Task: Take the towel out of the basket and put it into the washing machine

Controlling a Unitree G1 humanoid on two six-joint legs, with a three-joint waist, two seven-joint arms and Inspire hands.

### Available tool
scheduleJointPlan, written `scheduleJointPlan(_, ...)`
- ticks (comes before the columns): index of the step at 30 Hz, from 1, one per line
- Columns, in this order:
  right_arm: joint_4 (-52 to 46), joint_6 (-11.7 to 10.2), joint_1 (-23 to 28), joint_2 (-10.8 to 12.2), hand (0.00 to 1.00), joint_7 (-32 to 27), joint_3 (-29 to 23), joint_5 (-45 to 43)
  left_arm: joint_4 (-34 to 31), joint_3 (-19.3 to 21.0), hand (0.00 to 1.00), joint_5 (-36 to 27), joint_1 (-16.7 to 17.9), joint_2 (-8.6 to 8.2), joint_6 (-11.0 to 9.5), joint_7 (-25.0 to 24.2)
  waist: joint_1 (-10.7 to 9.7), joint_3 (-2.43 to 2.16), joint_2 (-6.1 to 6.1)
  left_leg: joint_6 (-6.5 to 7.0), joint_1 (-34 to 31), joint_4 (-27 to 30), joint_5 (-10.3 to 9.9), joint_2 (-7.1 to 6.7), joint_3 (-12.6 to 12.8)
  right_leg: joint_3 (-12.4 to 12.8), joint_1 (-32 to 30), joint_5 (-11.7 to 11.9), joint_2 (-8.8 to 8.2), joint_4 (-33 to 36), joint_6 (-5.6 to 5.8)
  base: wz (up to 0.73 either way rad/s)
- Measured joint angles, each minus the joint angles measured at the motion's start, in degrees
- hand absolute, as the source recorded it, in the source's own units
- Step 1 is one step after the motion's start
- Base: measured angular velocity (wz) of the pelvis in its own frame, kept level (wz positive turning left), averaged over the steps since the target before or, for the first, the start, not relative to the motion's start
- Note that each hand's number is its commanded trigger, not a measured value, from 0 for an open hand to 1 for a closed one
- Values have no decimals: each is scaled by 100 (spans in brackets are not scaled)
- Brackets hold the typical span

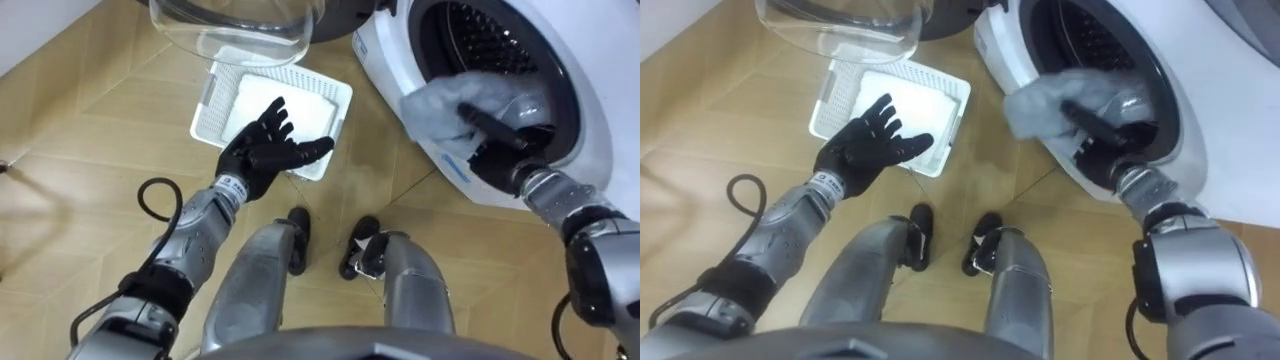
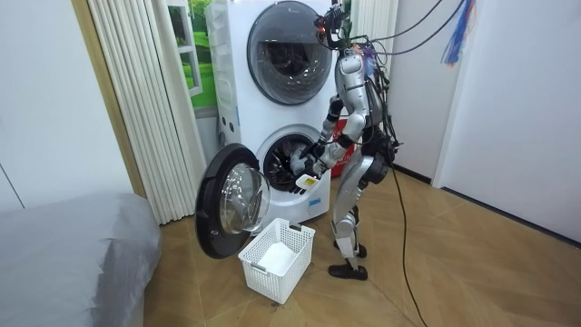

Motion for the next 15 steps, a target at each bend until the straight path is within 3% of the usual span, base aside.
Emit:
scheduleJointPlan(5,-4,2,-350,-19,100,-562,-352,646,-13,-21,0,7,33,53,0,266,-121,-8,-27,12,-1,26,8,-20,1,-18,-1,0,-35,45,-2,1)
scheduleJointPlan(6,-51,51,-388,-18,85,-738,-437,775,-38,-59,0,11,55,48,3,361,-134,-15,-39,18,-6,24,11,-34,2,-11,-9,-1,-47,55,-1,4)
scheduleJointPlan(7,-96,92,-393,-18,64,-837,-466,833,-82,-80,0,12,77,48,4,414,-142,-19,-48,23,-13,24,14,-49,1,-10,-21,-5,-63,74,7,6)
scheduleJointPlan(8,-190,129,-405,-18,6,-1074,-580,864,-165,-106,0,25,112,36,9,499,-150,-23,-71,36,-29,32,20,-83,5,7,-56,-20,-101,131,29,8)
scheduleJointPlan(9,-196,132,-468,-18,0,-1292,-616,881,-213,-103,0,28,122,1,9,566,-151,-25,-75,54,-52,37,30,-98,14,7,-79,-23,-123,145,34,9)
scheduleJointPlan(15,-205,147,-686,-18,0,-2187,-850,1602,-279,-201,0,19,81,-103,7,992,-243,-26,-92,130,-76,61,72,-182,19,-14,-89,-26,-230,224,96,8)
